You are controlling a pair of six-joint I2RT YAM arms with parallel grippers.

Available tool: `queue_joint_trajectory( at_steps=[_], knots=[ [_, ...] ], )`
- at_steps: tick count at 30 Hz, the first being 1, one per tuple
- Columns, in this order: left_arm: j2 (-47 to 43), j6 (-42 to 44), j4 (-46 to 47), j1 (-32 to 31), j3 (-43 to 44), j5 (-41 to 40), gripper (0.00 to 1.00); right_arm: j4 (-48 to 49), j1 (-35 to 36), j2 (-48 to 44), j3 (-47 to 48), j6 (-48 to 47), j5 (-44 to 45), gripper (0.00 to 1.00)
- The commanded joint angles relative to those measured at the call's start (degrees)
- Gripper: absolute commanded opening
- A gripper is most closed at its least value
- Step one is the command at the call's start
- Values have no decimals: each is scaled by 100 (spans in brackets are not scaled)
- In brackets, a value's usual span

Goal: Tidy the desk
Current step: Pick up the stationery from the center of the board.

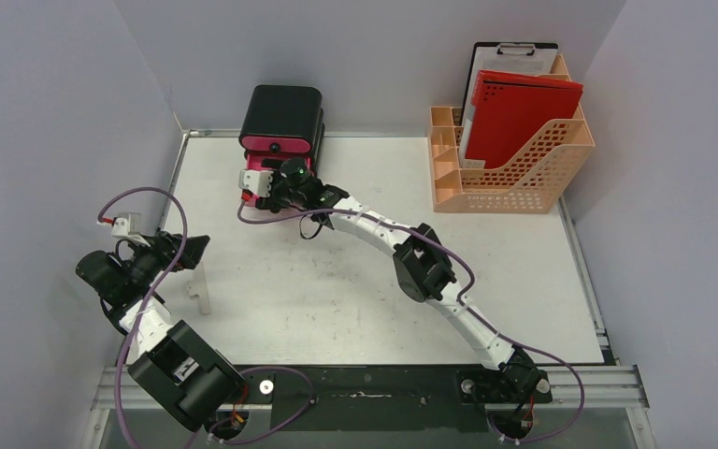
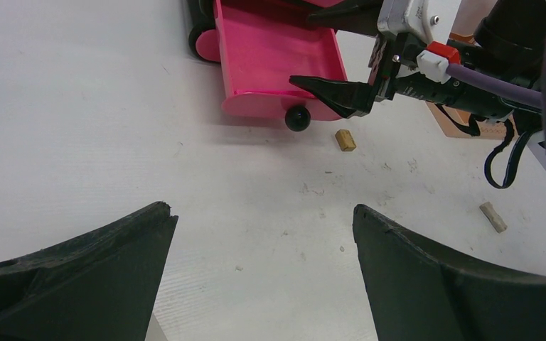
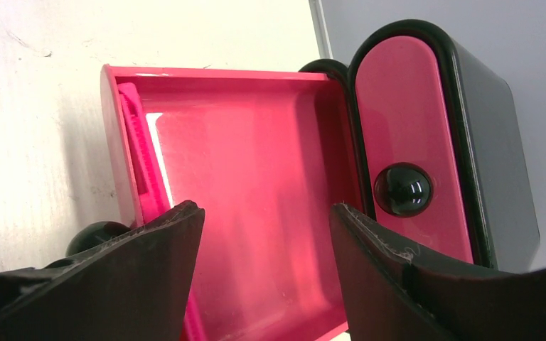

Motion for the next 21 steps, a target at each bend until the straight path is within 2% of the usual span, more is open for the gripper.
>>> queue_joint_trajectory(
  at_steps=[1,6,8,11,14,21],
  knots=[
    [-24,8,255,53,10,193,96,93,-34,-370,64,-51,129,67],
    [-87,91,211,55,15,217,96,-422,30,-797,72,-252,77,70],
    [-127,302,-80,55,79,217,96,-689,81,-1068,21,-311,48,70],
    [-196,923,-854,55,288,203,96,-1149,130,-1432,-127,-268,4,73],
    [-284,1982,-2038,36,625,113,96,-1640,142,-1837,-409,-75,-112,76],
    [-357,3733,-4138,-155,1141,-376,96,-2649,138,-3022,-1768,347,-629,87]
  ],
)
